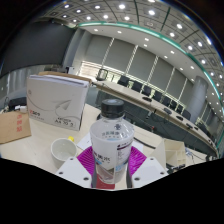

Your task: Pour water

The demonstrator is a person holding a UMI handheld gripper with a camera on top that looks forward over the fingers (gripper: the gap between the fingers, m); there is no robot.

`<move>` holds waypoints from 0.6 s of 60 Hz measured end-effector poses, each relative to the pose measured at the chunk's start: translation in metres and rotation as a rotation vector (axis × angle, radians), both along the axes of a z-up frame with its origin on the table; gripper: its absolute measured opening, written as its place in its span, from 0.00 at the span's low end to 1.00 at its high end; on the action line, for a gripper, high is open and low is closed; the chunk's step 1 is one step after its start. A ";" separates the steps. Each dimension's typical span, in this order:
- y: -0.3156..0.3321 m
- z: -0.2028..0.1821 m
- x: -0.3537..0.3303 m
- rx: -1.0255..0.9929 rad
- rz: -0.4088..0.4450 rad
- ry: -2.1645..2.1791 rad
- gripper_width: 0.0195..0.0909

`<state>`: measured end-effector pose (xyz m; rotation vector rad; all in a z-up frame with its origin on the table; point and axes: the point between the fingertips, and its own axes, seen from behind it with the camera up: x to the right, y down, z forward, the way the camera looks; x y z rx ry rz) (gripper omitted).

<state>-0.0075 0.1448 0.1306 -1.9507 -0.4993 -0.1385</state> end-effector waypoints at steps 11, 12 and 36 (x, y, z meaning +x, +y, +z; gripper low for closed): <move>-0.005 -0.042 0.010 -0.038 -0.039 0.193 0.29; -0.005 -0.046 0.011 -0.042 -0.043 0.203 0.29; -0.009 -0.076 0.024 -0.068 -0.081 0.307 0.56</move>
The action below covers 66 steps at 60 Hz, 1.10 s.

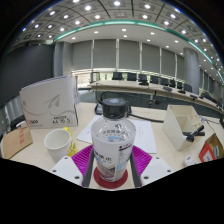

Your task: Pour water

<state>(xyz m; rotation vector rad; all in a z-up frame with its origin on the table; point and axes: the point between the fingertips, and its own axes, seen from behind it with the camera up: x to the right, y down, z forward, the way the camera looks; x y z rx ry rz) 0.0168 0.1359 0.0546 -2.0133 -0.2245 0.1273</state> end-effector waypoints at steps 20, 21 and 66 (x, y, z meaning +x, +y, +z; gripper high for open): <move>-0.061 0.035 -0.001 -0.139 -0.081 -0.059 0.93; -0.067 0.039 -0.002 -0.146 -0.092 -0.063 0.93; -0.314 0.151 -0.083 -0.249 -0.281 -0.103 0.93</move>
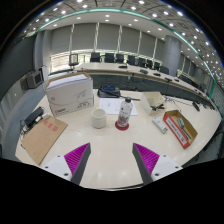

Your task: Pour water

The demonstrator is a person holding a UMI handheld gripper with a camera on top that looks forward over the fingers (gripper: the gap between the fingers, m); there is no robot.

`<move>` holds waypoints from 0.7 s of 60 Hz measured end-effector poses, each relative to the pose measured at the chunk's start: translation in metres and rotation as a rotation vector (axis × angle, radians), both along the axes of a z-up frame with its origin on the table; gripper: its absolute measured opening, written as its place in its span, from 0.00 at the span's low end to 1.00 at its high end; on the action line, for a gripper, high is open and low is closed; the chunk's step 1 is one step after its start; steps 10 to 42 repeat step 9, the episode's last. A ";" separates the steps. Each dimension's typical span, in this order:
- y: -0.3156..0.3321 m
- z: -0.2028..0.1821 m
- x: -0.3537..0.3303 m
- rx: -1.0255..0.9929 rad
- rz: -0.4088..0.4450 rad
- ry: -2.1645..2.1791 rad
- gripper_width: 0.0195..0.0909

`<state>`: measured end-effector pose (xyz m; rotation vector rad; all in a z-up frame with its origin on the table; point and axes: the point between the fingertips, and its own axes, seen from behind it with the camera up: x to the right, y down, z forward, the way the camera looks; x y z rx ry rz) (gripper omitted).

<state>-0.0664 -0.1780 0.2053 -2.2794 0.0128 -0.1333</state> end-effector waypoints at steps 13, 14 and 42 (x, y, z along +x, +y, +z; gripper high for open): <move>0.004 0.007 -0.006 0.013 -0.002 -0.001 0.93; 0.004 0.007 -0.006 0.013 -0.002 -0.001 0.93; 0.004 0.007 -0.006 0.013 -0.002 -0.001 0.93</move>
